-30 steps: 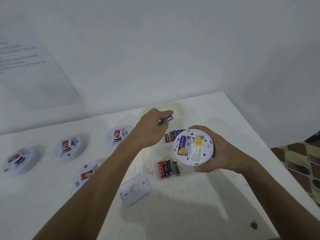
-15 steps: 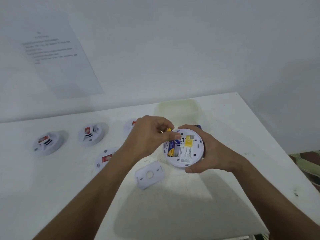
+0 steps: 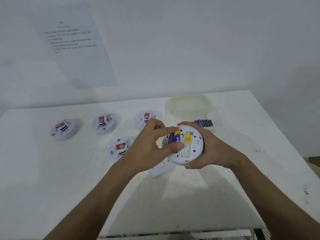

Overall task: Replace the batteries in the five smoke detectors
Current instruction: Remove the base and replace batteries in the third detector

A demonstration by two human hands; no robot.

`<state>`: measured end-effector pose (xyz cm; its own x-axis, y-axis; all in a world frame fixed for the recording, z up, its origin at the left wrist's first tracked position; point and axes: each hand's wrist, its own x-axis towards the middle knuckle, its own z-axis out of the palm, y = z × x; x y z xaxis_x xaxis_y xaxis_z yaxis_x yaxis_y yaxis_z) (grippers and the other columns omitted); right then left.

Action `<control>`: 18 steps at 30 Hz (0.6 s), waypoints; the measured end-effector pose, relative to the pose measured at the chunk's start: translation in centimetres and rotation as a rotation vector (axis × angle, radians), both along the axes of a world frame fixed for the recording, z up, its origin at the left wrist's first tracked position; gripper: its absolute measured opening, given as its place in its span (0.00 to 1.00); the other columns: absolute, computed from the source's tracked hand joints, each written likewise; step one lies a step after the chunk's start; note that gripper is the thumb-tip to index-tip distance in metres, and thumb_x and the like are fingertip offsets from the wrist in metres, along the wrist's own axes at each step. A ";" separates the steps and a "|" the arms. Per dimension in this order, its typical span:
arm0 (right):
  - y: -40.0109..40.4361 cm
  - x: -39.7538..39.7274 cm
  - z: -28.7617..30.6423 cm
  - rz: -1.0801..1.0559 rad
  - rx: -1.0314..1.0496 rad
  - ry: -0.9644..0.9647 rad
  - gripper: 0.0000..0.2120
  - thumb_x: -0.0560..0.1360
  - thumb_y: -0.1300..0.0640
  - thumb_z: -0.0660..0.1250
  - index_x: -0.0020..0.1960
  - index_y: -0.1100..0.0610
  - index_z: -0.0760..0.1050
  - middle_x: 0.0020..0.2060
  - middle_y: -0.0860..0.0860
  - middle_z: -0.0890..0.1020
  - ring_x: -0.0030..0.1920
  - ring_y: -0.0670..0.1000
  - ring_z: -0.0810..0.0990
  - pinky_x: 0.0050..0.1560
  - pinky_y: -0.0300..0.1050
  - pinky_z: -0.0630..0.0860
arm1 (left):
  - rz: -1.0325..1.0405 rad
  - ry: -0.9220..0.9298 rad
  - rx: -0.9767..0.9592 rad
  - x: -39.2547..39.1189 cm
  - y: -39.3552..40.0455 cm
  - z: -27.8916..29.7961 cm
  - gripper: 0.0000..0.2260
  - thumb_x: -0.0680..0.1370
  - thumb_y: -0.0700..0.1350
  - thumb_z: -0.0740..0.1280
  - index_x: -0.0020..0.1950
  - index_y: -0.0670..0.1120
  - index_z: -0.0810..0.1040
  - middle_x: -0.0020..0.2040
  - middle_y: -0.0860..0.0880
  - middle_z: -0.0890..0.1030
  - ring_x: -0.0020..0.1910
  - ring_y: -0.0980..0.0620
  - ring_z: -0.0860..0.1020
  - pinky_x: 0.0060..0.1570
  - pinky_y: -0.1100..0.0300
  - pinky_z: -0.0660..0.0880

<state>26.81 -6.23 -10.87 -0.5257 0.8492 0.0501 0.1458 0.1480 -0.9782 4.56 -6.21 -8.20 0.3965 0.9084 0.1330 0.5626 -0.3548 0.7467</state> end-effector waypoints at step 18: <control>-0.8 0.3 -1.3 -0.052 -0.015 -0.101 0.41 0.60 0.63 0.81 0.68 0.46 0.69 0.60 0.34 0.77 0.64 0.42 0.76 0.54 0.34 0.78 | -0.163 -0.022 -0.074 -2.4 -0.8 -3.3 0.34 0.67 0.56 0.79 0.65 0.75 0.65 0.60 0.63 0.71 0.52 0.61 0.76 0.45 0.68 0.78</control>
<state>27.12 -7.01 -12.19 -0.4829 0.8756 -0.0138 0.2507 0.1231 -0.9602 2.14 -6.97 -11.46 0.5372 0.8398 0.0780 0.4855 -0.3836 0.7856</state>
